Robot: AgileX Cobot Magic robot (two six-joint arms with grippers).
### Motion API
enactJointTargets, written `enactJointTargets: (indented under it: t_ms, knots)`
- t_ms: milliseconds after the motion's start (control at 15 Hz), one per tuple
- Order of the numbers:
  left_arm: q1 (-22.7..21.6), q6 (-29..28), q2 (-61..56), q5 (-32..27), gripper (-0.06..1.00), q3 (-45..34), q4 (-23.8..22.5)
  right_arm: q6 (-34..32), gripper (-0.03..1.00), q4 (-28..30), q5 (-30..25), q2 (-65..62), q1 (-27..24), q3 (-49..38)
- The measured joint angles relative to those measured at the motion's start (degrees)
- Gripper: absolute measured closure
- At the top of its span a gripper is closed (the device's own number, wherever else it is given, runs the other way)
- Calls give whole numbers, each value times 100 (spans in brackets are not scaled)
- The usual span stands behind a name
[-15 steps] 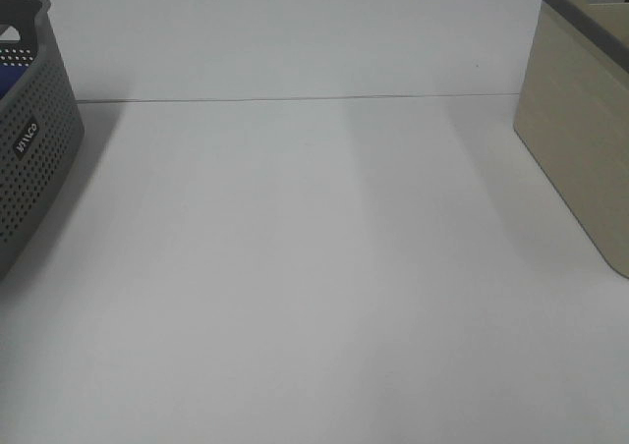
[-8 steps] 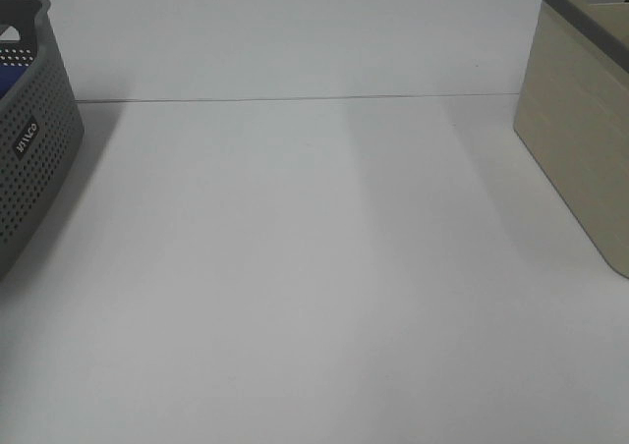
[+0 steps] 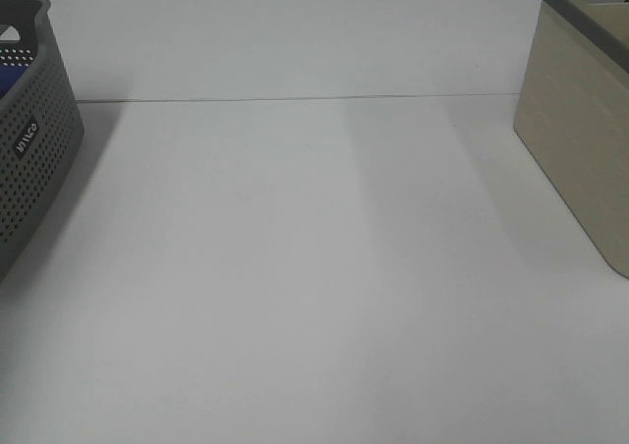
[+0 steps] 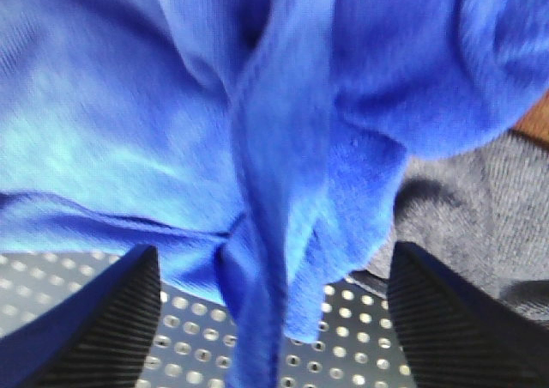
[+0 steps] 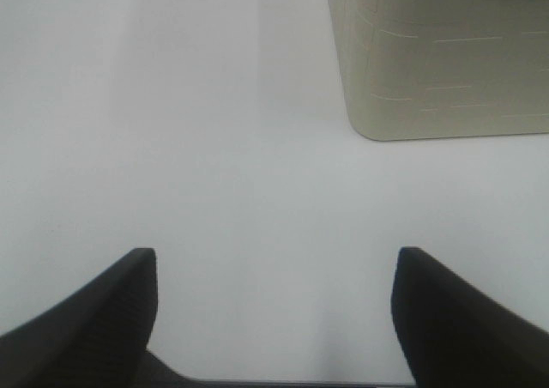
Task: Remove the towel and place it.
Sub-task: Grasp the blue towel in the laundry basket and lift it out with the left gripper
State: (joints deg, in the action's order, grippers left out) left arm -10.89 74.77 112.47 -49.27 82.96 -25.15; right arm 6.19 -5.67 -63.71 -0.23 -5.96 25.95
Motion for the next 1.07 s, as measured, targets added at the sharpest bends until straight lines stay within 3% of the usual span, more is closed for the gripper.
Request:
enactJointTargets:
  t_ms: [200,267,467,600,867,1067]
  knots:
    - [103,-80,0,-52,47,0,-384,0,22,0,0,0,0,0]
    - [103,-229,0,-92,63,0,-527,0,22,0,0,0,0,0]
    - [103,-258,0,-92,73,0,-613,0,22,0,0,0,0,0]
    - [103,-418,0,-115,91,0,-693,0,22,0,0,0,0,0]
    - [103,-1226,0,-46,94,0,-699,0,22,0,0,0,0,0]
    - [103,-1375,0,80,94,0,-659,0,22,0,0,0,0,0]
